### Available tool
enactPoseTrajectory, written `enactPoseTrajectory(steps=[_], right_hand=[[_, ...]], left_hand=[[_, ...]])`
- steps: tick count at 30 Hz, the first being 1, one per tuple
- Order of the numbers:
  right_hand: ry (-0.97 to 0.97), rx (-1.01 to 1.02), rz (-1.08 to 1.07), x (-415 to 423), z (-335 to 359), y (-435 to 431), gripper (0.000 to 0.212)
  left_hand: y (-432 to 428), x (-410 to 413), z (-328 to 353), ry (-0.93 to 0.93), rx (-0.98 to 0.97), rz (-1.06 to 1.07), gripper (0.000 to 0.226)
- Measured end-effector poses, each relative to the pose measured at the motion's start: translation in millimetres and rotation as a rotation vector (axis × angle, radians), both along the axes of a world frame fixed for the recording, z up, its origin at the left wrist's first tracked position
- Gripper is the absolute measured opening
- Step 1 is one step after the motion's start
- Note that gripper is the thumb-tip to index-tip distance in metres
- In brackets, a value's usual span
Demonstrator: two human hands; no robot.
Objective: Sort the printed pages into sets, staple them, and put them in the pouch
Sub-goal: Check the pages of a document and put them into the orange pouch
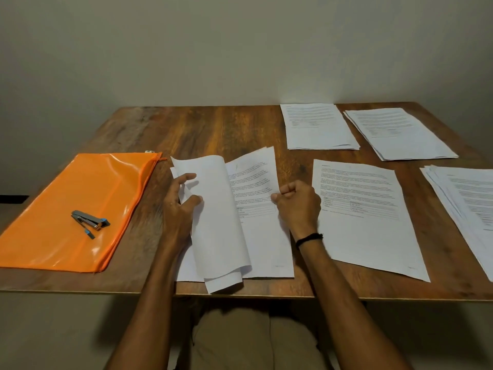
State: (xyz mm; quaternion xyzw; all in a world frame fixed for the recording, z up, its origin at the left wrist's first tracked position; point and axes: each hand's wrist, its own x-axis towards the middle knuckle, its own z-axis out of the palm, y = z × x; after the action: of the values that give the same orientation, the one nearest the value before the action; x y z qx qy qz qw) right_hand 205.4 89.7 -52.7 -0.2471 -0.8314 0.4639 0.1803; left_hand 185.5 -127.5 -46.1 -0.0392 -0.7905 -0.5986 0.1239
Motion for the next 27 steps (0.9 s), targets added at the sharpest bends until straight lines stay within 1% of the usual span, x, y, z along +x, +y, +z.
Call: enactPoseTrajectory(steps=[3, 5, 7, 9, 11, 14, 16, 18, 19, 21, 22, 24, 25, 26, 27], right_hand=[[0.016, 0.060, 0.078, 1.9, -5.9, 5.0, 0.018], [0.063, 0.050, 0.093, 4.1, -3.0, 10.1, 0.018], [0.136, -0.019, 0.044, 5.3, 4.5, 24.3, 0.019], [0.159, -0.111, -0.036, 6.9, 18.0, 51.6, 0.018], [0.107, -0.070, -0.097, 11.8, 29.5, 94.3, 0.022], [-0.021, 0.084, -0.193, 26.6, 39.8, 157.8, 0.031], [-0.218, 0.254, -0.266, 37.6, 34.1, 186.1, 0.034], [-0.387, 0.344, -0.328, 45.8, 22.5, 200.6, 0.039], [-0.440, 0.371, -0.369, 46.3, 15.7, 203.4, 0.043], [-0.413, 0.405, -0.442, 46.4, 8.9, 201.7, 0.050], [-0.345, 0.424, -0.438, 43.8, 6.1, 199.8, 0.051], [-0.241, 0.454, -0.323, 37.4, -0.3, 190.9, 0.056], [-0.241, 0.485, -0.232, 32.8, -6.6, 186.8, 0.061], [-0.291, 0.501, -0.143, 29.2, -14.2, 182.7, 0.064], [-0.379, 0.496, -0.064, 25.3, -21.0, 180.0, 0.062]], left_hand=[[-0.1, 0.6, -1.7, 0.007, 0.005, 0.019, 0.049], [-0.7, 1.1, -5.0, -0.035, 0.043, 0.014, 0.046], [-1.7, 1.2, -5.4, -0.074, 0.072, 0.005, 0.047], [-4.6, 1.5, 1.7, -0.064, 0.074, -0.030, 0.048], [-4.5, 4.2, 7.0, -0.067, 0.069, -0.064, 0.057], [-3.3, 3.4, 1.1, -0.103, 0.102, -0.002, 0.045], [-2.1, 4.4, 2.2, -0.106, 0.105, -0.001, 0.045], [-2.1, 4.1, 4.2, -0.092, 0.076, -0.003, 0.049], [-0.8, 5.6, 8.1, -0.091, 0.063, -0.007, 0.051], [-0.8, 7.2, 13.5, -0.085, 0.062, -0.022, 0.054], [-1.3, 6.6, 12.0, -0.083, 0.076, -0.041, 0.055], [0.4, 8.7, 12.5, -0.114, 0.094, -0.049, 0.050], [0.2, 8.4, 12.8, -0.124, 0.096, -0.025, 0.047], [-1.3, 6.9, 11.1, -0.132, 0.109, -0.003, 0.046], [-2.3, 6.6, 11.0, -0.132, 0.085, -0.002, 0.048]])
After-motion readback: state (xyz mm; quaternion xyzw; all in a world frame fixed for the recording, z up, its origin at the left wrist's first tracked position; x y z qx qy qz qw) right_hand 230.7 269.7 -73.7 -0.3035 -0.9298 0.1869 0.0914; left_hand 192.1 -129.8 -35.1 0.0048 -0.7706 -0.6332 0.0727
